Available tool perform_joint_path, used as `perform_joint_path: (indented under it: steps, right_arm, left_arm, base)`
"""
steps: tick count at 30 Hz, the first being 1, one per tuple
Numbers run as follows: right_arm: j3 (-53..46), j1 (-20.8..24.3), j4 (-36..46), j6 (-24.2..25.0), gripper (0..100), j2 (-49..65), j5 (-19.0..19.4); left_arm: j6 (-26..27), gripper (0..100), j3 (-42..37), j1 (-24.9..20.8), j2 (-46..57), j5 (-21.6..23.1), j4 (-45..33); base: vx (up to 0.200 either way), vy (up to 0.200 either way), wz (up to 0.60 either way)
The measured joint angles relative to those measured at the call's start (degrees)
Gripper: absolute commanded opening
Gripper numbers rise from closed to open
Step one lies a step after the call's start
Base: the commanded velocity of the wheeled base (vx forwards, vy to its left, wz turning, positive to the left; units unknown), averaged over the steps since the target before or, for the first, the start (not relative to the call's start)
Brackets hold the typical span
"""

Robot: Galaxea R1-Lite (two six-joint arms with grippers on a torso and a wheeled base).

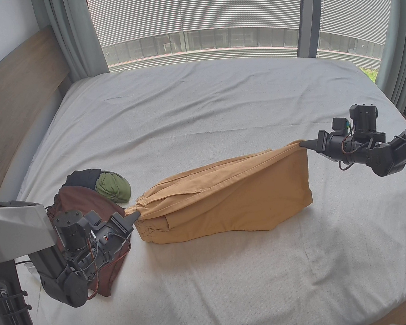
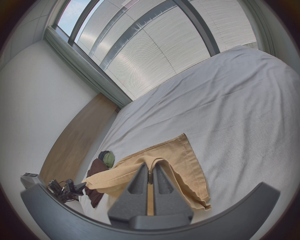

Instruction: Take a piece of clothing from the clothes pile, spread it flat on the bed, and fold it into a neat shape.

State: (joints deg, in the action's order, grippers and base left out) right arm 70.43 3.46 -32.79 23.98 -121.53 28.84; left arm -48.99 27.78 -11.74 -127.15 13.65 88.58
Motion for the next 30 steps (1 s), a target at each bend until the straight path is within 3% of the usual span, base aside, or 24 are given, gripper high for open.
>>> perform_joint_path:
  steps: [6, 30]
  right_arm:
    - [3.24, 0.94, -0.27, 0.11, 0, -4.16, -1.69]
    - [14.43, 3.40, -3.63, 0.67, 0, -13.62, -4.53]
  left_arm:
    - [-0.24, 0, 3.13, -0.05, -2.12, -2.62, -0.06]
    - [-0.35, 0, 12.59, 0.39, -9.31, -5.14, -0.01]
  base:
    - [0.000, 0.000, 0.00]
    - [0.000, 0.000, 0.00]
